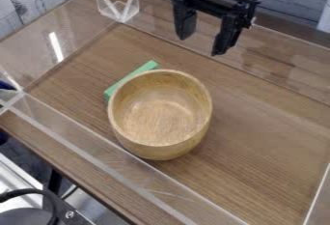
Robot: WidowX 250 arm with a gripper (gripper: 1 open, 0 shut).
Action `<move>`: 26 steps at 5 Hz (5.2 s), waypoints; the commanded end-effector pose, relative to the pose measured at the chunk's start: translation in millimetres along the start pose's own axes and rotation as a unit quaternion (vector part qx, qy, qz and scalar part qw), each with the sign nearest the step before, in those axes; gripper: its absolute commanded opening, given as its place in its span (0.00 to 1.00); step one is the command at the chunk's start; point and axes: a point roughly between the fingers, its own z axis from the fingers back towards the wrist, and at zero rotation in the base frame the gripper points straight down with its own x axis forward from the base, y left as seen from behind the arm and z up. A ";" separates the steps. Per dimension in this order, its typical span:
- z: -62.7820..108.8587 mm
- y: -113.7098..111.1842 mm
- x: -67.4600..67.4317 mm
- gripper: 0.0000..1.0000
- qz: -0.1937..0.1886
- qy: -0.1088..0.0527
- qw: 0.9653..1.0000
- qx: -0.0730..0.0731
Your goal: Put the green block in the brown bowl
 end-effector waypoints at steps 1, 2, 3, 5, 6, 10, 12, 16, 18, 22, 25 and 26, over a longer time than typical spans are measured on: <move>-6.5 11.2 -1.5 1.00 0.004 0.006 1.000 0.002; -13.5 28.5 -5.6 1.00 0.011 0.011 1.000 0.006; -20.0 49.8 -8.1 1.00 0.022 0.009 1.000 0.010; -36.1 81.9 -7.9 1.00 0.033 0.005 0.999 0.013; -46.8 90.8 -4.4 1.00 0.035 0.005 0.999 0.013; -85.2 104.5 8.8 1.00 0.039 0.016 0.999 0.017; -86.0 79.9 -11.7 0.00 -0.001 0.025 1.000 0.017; -99.7 78.3 -16.8 0.00 -0.011 0.040 0.999 0.021; -106.3 81.6 -15.1 0.00 -0.012 0.046 0.999 0.024; -89.7 81.1 -11.8 0.00 -0.005 0.033 0.999 0.027; -55.6 74.3 -8.8 0.00 0.004 0.008 0.999 0.031; -35.7 70.3 -7.7 0.00 0.009 -0.007 0.999 0.032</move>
